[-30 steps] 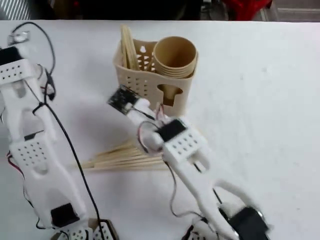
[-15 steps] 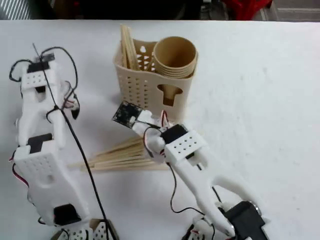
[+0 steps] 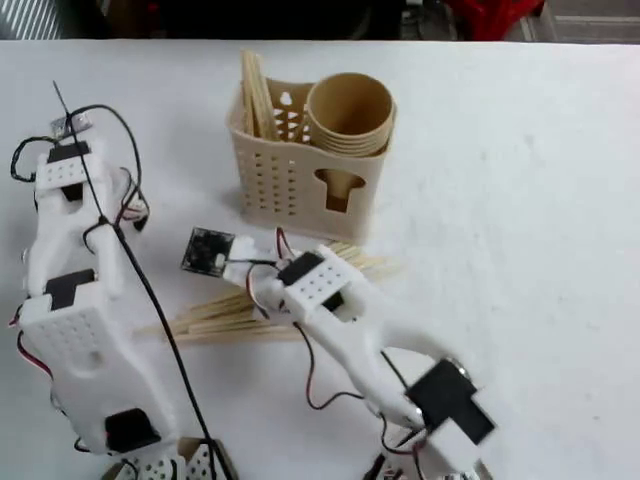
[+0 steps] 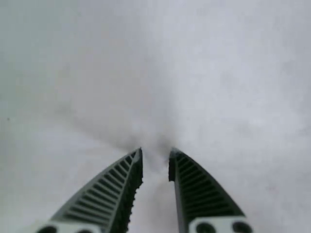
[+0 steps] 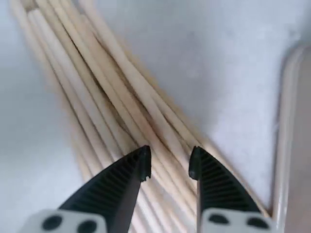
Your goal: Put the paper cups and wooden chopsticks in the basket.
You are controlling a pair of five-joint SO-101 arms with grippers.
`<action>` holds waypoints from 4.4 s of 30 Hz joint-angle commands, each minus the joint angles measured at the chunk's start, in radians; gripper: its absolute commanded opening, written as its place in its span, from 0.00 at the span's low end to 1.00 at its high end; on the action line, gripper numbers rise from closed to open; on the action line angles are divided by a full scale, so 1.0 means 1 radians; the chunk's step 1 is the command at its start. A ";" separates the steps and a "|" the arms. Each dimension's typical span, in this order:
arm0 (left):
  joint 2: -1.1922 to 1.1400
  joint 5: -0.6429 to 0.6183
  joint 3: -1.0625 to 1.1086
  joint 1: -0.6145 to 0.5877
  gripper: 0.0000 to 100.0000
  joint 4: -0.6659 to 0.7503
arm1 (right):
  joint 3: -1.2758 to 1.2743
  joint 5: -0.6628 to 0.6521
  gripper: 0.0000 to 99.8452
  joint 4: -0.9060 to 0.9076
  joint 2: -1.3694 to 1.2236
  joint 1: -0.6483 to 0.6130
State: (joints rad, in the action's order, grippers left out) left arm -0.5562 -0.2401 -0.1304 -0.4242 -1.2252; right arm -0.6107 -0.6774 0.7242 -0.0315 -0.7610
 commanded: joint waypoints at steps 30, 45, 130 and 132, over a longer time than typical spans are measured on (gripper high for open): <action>0.064 -0.014 0.035 -0.016 0.11 0.072 | 0.048 0.034 0.02 0.291 0.173 0.127; 0.064 -0.014 0.035 -0.016 0.11 0.077 | 0.034 0.083 0.02 0.265 0.283 0.150; 0.062 -0.008 0.035 -0.016 0.11 0.077 | -0.066 0.110 0.14 -0.021 0.064 -0.013; 0.062 -0.008 0.035 -0.016 0.11 0.077 | -0.066 0.110 0.14 -0.025 0.044 -0.012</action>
State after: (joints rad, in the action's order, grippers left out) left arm -0.5547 -0.2386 -0.0936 -0.4304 -1.1669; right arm -0.6843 -0.5547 0.7242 0.0238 -0.7656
